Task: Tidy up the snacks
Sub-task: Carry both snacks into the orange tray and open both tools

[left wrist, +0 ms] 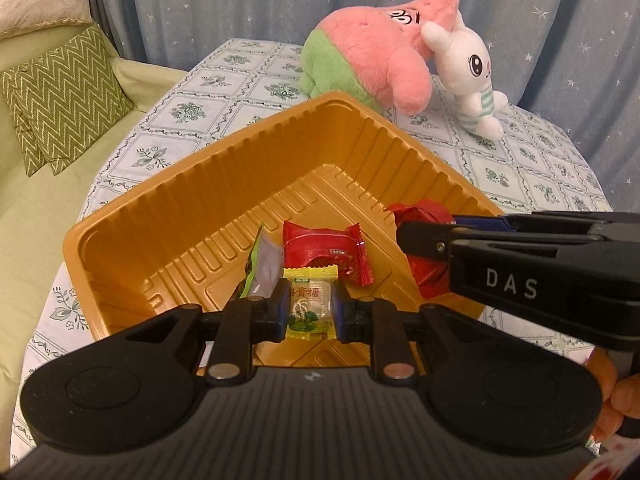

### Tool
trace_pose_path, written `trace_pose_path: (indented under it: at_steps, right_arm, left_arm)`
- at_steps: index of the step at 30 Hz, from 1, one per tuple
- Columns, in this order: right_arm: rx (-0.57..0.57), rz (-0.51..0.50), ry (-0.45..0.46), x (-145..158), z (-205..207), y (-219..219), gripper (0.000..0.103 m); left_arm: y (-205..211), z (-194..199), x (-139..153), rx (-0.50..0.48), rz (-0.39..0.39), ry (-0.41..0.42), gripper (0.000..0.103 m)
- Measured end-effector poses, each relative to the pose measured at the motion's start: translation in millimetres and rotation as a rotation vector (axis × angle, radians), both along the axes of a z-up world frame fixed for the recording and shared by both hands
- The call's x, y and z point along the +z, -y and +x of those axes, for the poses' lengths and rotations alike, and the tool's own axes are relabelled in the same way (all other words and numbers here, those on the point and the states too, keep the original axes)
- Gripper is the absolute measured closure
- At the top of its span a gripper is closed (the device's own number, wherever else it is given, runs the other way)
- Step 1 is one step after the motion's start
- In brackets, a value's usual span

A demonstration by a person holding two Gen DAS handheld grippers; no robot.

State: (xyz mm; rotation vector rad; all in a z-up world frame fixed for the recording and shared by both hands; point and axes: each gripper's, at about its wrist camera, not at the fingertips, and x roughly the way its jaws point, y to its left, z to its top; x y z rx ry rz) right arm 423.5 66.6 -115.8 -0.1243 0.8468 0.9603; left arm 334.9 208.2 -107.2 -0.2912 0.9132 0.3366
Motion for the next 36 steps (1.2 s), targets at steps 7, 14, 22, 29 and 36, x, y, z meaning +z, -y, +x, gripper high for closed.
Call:
trace_pose_path:
  at_steps: [7,14,22,29,36]
  right_arm:
    - [-0.009,-0.004,-0.002,-1.2,1.6,-2.2,0.077]
    - [-0.024,-0.009,-0.005,-2.4,4.3,-3.4,0.077]
    - [-0.051,-0.006,-0.025,-1.8,6.5,-4.1,0.067]
    - [-0.083,0.031,-0.029,3.7,-0.7,11.5,0.047]
    - [-0.11,0.073,-0.048,12.2,-14.9,37.2,0.039]
  left_arm:
    - [-5.8,0.1,-3.5,-0.003,-0.021,-0.014,0.076]
    - [-11.0,-4.7,-2.2,-0.005,-0.027,-0.014,0.072]
    - [-14.3,-15.0,3.2,0.004,-0.009,-0.007,0.055]
    - [-15.7,-32.7,17.2,0.009,0.034,0.036,0.033]
    - [-9.7,-53.0,37.5,0.01,0.109,0.072,0.019]
